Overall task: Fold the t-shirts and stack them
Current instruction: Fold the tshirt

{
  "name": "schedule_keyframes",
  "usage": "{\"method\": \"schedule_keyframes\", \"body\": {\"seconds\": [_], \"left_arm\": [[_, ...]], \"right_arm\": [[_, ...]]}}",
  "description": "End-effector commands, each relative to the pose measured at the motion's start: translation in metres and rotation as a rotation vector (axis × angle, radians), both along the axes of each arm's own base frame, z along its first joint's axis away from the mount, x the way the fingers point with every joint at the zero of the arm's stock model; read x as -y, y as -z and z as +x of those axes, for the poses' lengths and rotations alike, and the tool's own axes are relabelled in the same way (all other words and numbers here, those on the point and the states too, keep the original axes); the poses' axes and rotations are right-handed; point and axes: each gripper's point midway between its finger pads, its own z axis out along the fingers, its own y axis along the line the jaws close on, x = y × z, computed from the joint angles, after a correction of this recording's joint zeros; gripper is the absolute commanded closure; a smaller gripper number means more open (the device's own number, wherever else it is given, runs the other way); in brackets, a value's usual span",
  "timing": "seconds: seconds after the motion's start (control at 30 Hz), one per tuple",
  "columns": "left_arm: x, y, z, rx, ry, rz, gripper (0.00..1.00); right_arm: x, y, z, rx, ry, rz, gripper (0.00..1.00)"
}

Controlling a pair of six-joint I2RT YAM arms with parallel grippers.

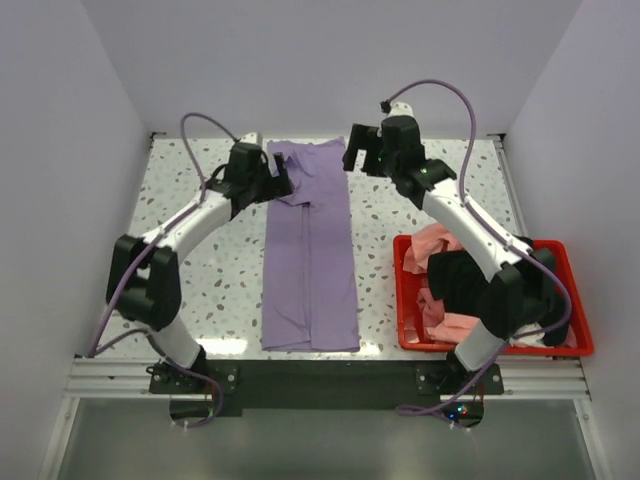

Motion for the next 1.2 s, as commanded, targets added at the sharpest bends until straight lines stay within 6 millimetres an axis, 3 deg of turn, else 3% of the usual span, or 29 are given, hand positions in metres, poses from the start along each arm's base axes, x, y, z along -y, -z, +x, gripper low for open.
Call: {"method": "schedule_keyframes", "body": {"seconds": [0.0, 0.03, 0.07, 0.1, 0.13, 0.2, 0.23, 0.37, 0.57, 0.7, 0.83, 1.17], "left_arm": [[0.030, -0.025, 0.070, 0.139, 0.164, 0.091, 0.00], [0.036, -0.020, 0.081, 0.134, 0.190, 0.101, 0.00], [0.041, -0.013, 0.089, 0.115, 0.215, 0.118, 0.00], [0.048, -0.006, 0.113, 0.121, 0.237, 0.149, 0.00], [0.050, 0.000, 0.122, 0.114, 0.248, 0.171, 0.00], [0.054, 0.014, 0.145, 0.103, 0.270, 0.217, 0.00], [0.055, 0.017, 0.152, 0.105, 0.277, 0.228, 0.00], [0.058, 0.035, 0.173, 0.105, 0.277, 0.267, 0.06], [0.059, 0.062, 0.169, 0.074, 0.289, 0.309, 0.23], [0.047, 0.086, 0.164, 0.010, 0.255, 0.363, 0.39], [0.052, 0.096, 0.155, -0.015, 0.298, 0.355, 0.54], [0.053, 0.104, 0.146, -0.031, 0.320, 0.377, 0.56]], "right_arm": [[0.021, 0.044, -0.046, -0.107, -0.005, -0.153, 0.01], [0.034, 0.047, -0.058, -0.109, 0.016, -0.168, 0.01], [0.039, 0.050, -0.065, -0.114, 0.017, -0.177, 0.01], [0.043, 0.050, -0.071, -0.113, 0.021, -0.183, 0.01], [0.050, 0.064, -0.080, -0.142, 0.026, -0.200, 0.01], [0.054, 0.063, -0.091, -0.137, 0.012, -0.193, 0.01], [0.058, 0.074, -0.097, -0.161, 0.010, -0.204, 0.01], [0.067, 0.084, -0.107, -0.188, 0.026, -0.226, 0.01], [0.076, 0.091, -0.109, -0.210, 0.054, -0.258, 0.01], [0.069, 0.099, -0.111, -0.229, 0.021, -0.241, 0.01], [0.066, 0.107, -0.110, -0.254, 0.009, -0.247, 0.01], [0.064, 0.114, -0.109, -0.269, -0.003, -0.242, 0.01]]}}
